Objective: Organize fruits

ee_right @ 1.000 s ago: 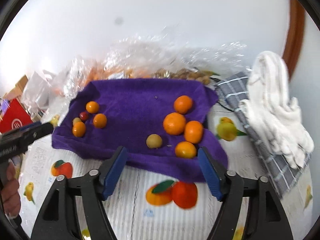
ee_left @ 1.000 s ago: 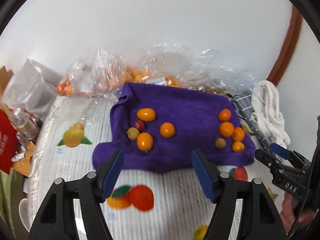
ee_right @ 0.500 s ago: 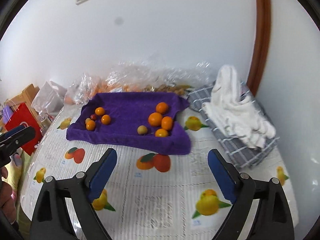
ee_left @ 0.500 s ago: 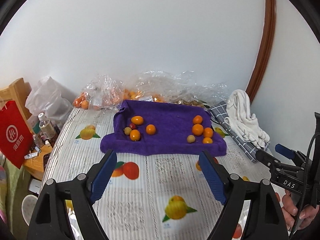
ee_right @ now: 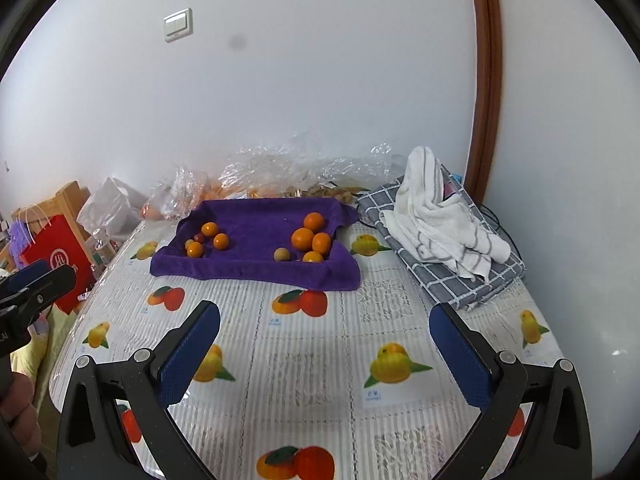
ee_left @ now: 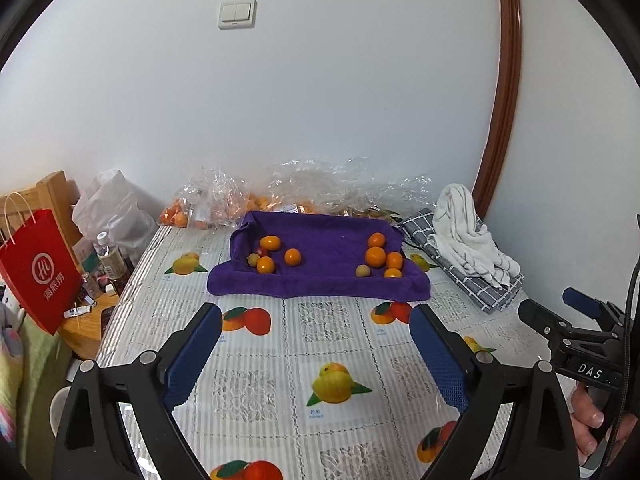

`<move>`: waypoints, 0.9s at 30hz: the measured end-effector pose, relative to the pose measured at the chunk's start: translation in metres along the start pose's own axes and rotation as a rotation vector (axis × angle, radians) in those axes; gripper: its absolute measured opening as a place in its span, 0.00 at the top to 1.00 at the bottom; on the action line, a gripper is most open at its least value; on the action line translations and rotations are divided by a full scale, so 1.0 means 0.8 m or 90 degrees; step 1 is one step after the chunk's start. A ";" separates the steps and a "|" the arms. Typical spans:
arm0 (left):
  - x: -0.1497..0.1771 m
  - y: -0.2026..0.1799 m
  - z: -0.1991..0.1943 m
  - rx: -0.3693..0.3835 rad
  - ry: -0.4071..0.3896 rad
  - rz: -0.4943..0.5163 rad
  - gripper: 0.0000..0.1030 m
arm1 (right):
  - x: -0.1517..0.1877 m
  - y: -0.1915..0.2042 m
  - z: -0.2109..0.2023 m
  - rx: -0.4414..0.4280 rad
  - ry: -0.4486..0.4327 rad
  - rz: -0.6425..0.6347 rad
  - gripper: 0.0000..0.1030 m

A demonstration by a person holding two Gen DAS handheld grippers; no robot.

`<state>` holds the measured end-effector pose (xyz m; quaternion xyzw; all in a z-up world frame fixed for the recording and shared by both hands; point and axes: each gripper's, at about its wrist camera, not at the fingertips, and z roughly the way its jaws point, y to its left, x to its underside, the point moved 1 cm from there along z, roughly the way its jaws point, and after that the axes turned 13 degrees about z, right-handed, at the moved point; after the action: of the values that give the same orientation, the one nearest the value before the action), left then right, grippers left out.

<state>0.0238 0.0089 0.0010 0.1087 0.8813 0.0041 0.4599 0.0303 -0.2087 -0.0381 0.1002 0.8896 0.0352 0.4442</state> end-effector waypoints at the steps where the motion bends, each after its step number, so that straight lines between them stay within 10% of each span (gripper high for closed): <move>1: 0.001 -0.002 -0.003 -0.001 0.000 0.002 0.08 | 0.000 0.000 -0.004 0.001 -0.004 -0.002 0.00; 27: 0.004 -0.006 -0.009 -0.003 0.006 0.005 0.08 | 0.012 0.000 -0.009 -0.002 0.005 0.000 0.00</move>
<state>0.0151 0.0057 0.0021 0.1109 0.8829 0.0084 0.4563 0.0191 -0.2061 -0.0416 0.0996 0.8912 0.0367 0.4410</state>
